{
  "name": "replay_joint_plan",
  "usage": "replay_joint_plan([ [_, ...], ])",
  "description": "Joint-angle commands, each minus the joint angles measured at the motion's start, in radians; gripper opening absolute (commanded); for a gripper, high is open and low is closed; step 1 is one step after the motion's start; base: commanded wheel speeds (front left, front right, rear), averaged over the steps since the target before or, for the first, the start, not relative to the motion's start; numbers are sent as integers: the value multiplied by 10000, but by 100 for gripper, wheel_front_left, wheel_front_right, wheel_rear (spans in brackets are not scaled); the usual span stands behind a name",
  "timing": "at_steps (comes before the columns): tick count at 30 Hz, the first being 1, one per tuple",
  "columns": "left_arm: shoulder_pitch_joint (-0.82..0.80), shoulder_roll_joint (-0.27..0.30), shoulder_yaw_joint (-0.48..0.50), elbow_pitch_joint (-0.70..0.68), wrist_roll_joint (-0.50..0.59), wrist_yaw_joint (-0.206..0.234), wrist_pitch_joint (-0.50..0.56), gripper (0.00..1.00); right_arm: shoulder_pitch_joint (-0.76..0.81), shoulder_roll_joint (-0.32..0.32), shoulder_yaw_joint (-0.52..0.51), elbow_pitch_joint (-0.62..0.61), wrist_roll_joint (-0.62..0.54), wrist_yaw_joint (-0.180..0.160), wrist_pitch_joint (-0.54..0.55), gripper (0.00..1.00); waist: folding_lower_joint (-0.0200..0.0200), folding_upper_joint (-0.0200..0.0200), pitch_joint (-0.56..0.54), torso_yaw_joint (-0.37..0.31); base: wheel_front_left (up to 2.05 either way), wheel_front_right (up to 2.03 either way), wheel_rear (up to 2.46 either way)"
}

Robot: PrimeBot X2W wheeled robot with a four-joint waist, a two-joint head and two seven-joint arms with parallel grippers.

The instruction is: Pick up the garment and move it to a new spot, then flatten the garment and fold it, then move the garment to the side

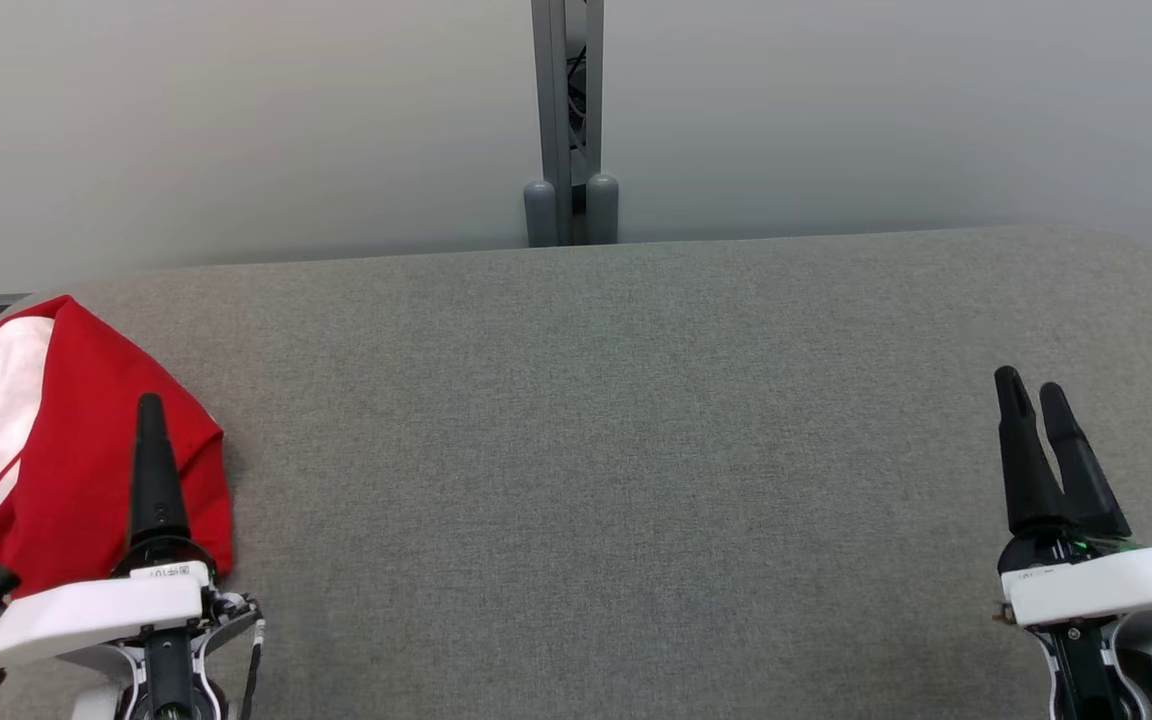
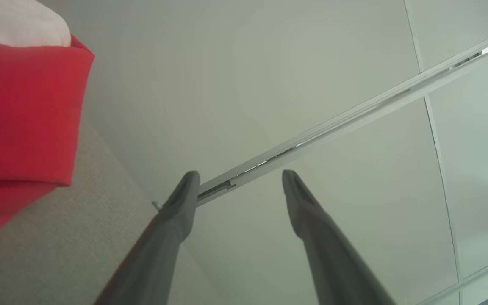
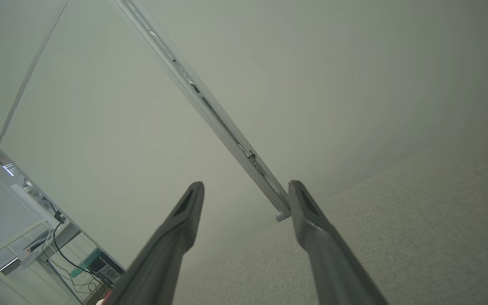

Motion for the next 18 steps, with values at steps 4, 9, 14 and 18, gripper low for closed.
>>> replay_joint_plan([
  [4, -40, 28, 576, -524, 1232, 101, -101, 100, -420, -25, 253, -398, -986, 37, -230, 100, 0, 0, 15, 59, 0, 0, 0],
  [9, 46, 30, 572, -1233, 2545, 581, -168, 100, -566, 24, 559, -565, -2011, 38, -377, 100, 0, 0, 32, 104, 0, 0, 0],
  [14, 360, 33, -311, -2091, 4407, 1065, -251, 100, -618, 56, 793, -487, -3123, 40, -531, 100, 0, 0, 55, 115, 0, 0, 0],
  [18, 588, 35, -1050, -2365, 5785, 1477, -305, 100, -548, 97, 936, -412, -3758, 40, -639, 100, 0, 0, 68, 94, 0, 0, 0],
])
